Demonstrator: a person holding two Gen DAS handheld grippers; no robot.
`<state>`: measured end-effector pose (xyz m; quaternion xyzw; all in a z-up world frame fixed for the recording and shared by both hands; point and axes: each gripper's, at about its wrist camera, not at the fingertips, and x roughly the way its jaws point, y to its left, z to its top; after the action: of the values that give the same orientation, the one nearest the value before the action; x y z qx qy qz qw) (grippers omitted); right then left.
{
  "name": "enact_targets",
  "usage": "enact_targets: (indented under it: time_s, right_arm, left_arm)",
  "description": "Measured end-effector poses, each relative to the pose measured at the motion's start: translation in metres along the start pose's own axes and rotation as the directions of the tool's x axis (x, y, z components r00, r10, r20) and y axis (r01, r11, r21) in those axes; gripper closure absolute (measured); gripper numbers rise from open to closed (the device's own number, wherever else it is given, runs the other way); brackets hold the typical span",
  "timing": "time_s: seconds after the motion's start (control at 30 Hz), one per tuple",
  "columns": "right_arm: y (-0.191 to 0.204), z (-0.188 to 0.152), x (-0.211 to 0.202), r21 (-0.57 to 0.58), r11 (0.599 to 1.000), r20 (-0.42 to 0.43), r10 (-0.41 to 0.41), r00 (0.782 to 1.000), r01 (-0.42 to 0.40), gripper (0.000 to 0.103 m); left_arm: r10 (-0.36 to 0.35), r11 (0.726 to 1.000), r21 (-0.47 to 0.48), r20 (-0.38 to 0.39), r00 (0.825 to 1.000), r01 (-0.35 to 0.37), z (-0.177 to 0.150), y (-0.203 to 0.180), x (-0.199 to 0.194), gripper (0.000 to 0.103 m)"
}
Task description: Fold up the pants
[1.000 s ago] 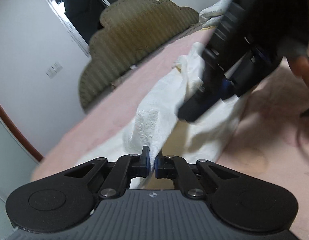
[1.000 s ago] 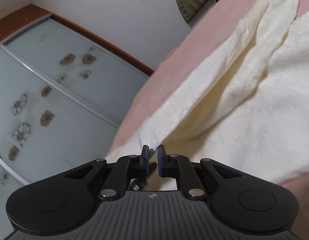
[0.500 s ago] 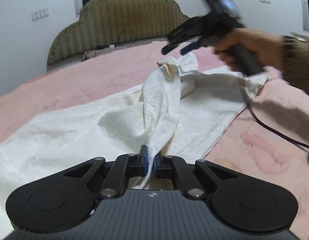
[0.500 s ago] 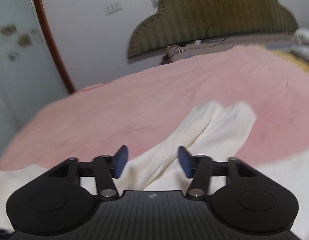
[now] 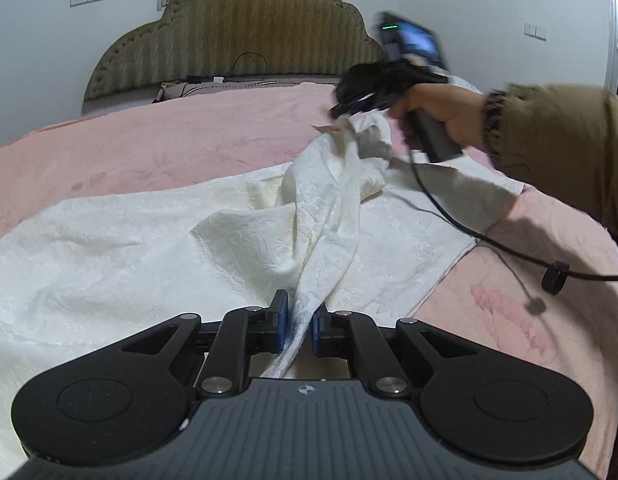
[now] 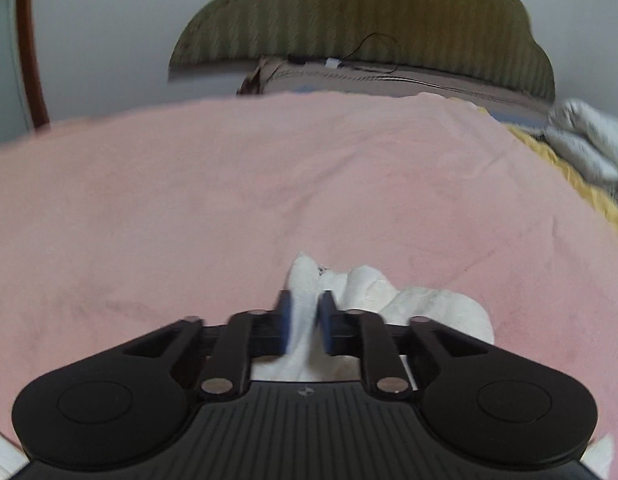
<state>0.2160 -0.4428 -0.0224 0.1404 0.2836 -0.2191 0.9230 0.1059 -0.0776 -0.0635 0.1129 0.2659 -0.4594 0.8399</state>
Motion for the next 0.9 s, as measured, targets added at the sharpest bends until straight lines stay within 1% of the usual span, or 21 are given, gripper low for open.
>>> enact_targets:
  time_s: [0.1,0.2,0.3,0.37,0.43,0.47,0.53,0.6,0.63,0.67,0.7,0.73,0.77,0.8,0.83,0.87,0.9]
  right_arm:
    - [-0.041,-0.004,-0.038,0.163,0.984,0.09,0.065,0.994,-0.079,0.097]
    - [-0.085,-0.019,-0.079,0.325,0.931,0.154,0.122,0.981,-0.167,0.097]
    - [-0.125,-0.048,-0.12,0.436,0.872,0.187,0.155,0.97,-0.223,0.097]
    - [-0.146,-0.07,-0.136,0.475,0.851,0.178,0.158,0.971,-0.225,0.097]
    - [-0.164,-0.093,-0.142,0.516,0.832,0.138,0.154,0.978,-0.204,0.097]
    - [-0.173,-0.103,-0.14,0.55,0.81,0.115,0.17,0.979,-0.206,0.095]
    - [-0.185,-0.124,-0.132,0.627,0.752,0.082,0.196,0.977,-0.203,0.094]
    - [-0.192,-0.135,-0.124,0.673,0.706,0.086,0.221,0.971,-0.22,0.093]
    - [-0.194,-0.137,-0.121,0.687,0.686,0.108,0.229,0.967,-0.239,0.093]
    - [-0.194,-0.137,-0.119,0.698,0.668,0.128,0.238,0.963,-0.258,0.091]
    - [-0.193,-0.136,-0.116,0.706,0.654,0.138,0.251,0.958,-0.273,0.08]
    - [-0.192,-0.134,-0.113,0.709,0.643,0.15,0.263,0.953,-0.289,0.074]
    - [-0.189,-0.132,-0.112,0.709,0.635,0.166,0.274,0.947,-0.308,0.059]
    - [-0.186,-0.13,-0.111,0.703,0.631,0.185,0.283,0.941,-0.328,0.041]
    - [-0.181,-0.127,-0.111,0.692,0.635,0.204,0.285,0.936,-0.344,0.033]
    - [-0.177,-0.123,-0.11,0.679,0.649,0.212,0.274,0.938,-0.343,0.026]
    - [-0.173,-0.12,-0.107,0.671,0.668,0.201,0.255,0.946,-0.322,0.026]
  left_arm:
    - [-0.001,1.0,0.001,0.009,1.0,0.001,0.0,0.001,-0.002,0.087]
    - [-0.011,1.0,0.006,0.021,1.0,0.011,-0.002,-0.001,-0.005,0.087]
    - [-0.021,0.999,0.036,0.015,1.0,0.02,-0.003,-0.003,-0.009,0.088]
    - [-0.015,0.999,0.042,0.004,1.0,0.015,-0.004,-0.003,-0.007,0.088]
    - [-0.003,0.999,0.041,-0.009,1.0,0.003,-0.004,-0.004,-0.003,0.088]
    - [0.002,0.999,0.043,-0.011,1.0,-0.002,-0.004,-0.004,-0.003,0.087]
    - [0.015,0.999,0.049,-0.016,1.0,-0.015,-0.002,-0.006,-0.002,0.087]
    - [0.037,0.997,0.066,-0.019,0.999,-0.035,0.0,-0.009,0.0,0.083]
    - [0.054,0.996,0.078,-0.018,0.998,-0.052,0.0,-0.011,0.0,0.078]
    - [0.074,0.993,0.09,-0.017,0.997,-0.072,0.001,-0.012,0.0,0.07]
    - [0.098,0.99,0.101,-0.013,0.995,-0.096,0.001,-0.014,0.001,0.064]
    - [0.122,0.987,0.11,-0.009,0.992,-0.12,0.002,-0.014,0.001,0.053]
    - [0.142,0.983,0.117,-0.004,0.99,-0.141,0.003,-0.015,0.002,0.046]
    - [0.151,0.982,0.118,-0.001,0.989,-0.15,0.003,-0.014,0.003,0.045]
    - [0.148,0.982,0.116,-0.003,0.989,-0.147,0.003,-0.014,0.004,0.045]
    - [0.145,0.983,0.114,-0.005,0.989,-0.143,0.004,-0.014,0.006,0.045]
    - [0.147,0.982,0.117,-0.004,0.989,-0.145,0.005,-0.016,0.008,0.045]
